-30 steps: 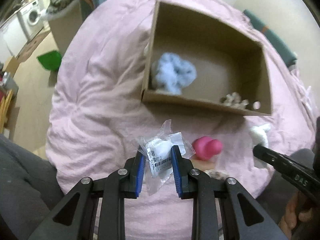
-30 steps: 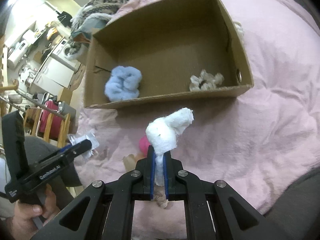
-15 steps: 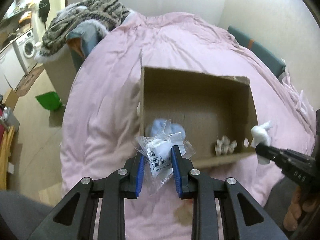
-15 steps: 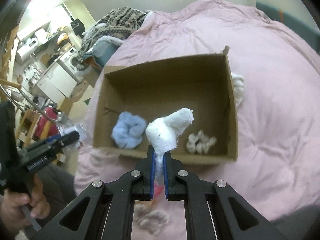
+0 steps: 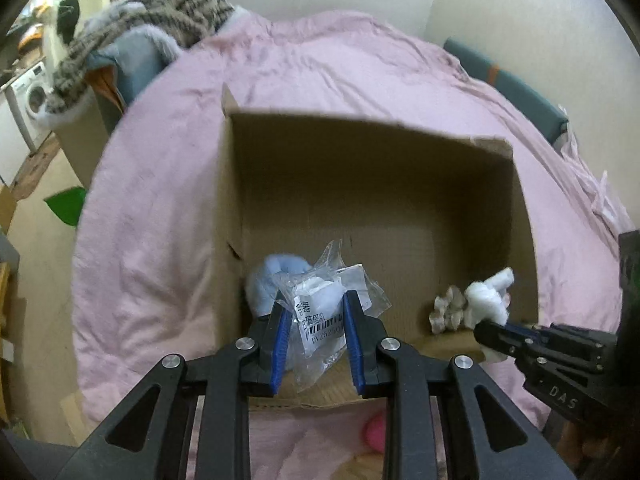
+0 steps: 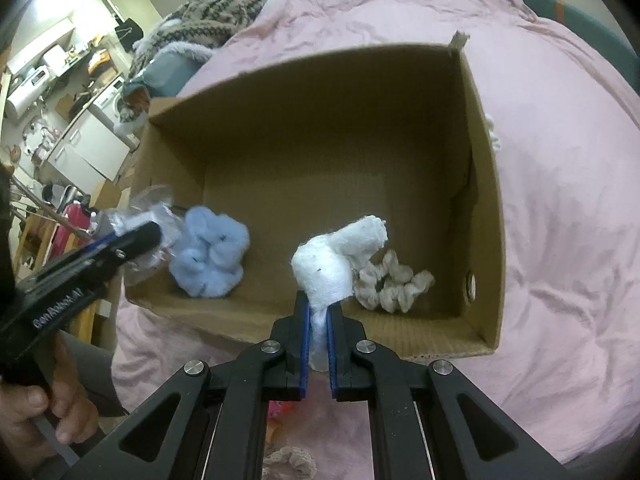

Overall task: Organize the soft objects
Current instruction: 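Carry the white sock and plastic bag into the box with both tools, then open both tools to release the items in the box and withdraw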

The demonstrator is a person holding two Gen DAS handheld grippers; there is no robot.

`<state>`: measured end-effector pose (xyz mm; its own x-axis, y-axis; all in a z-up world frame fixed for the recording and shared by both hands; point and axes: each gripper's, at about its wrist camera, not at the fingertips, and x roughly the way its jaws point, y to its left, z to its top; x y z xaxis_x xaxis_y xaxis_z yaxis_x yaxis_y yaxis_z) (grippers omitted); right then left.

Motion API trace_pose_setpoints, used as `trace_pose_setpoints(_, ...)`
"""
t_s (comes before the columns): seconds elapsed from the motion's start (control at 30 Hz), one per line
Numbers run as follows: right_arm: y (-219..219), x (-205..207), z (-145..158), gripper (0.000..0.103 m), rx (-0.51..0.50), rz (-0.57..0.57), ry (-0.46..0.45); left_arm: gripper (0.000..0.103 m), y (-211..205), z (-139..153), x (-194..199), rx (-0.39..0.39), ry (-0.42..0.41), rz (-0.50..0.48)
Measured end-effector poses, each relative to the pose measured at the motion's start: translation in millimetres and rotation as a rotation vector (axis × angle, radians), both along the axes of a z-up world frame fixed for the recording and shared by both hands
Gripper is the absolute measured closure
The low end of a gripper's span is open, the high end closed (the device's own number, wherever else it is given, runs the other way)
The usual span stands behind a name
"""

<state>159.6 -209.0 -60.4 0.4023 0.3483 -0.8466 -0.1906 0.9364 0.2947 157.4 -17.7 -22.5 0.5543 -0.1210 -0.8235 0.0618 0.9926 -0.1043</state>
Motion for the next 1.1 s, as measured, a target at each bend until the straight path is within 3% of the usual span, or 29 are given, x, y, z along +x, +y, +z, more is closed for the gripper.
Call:
trace_pose_setpoints(0.13, 3.9, -1.4, -4.0, 0.094, -0.038, 0.013, -0.009, 0.080, -4.2, -4.9, 0.6, 0.039, -0.029, -0.002)
trace_pose_setpoints(0.67, -0.6, 1.5, -6.0, 0.094, 0.007, -0.003, 0.021, 0.080, -1.3, -3.6, -3.4, 0.058, -0.038, 0.006)
trace_pose_setpoints(1.1, -3.5, 1.4, -6.0, 0.093, 0.027, -0.013, 0.028, 0.080, 9.0, 4.7, -8.8, 0.018, -0.066, 0.057)
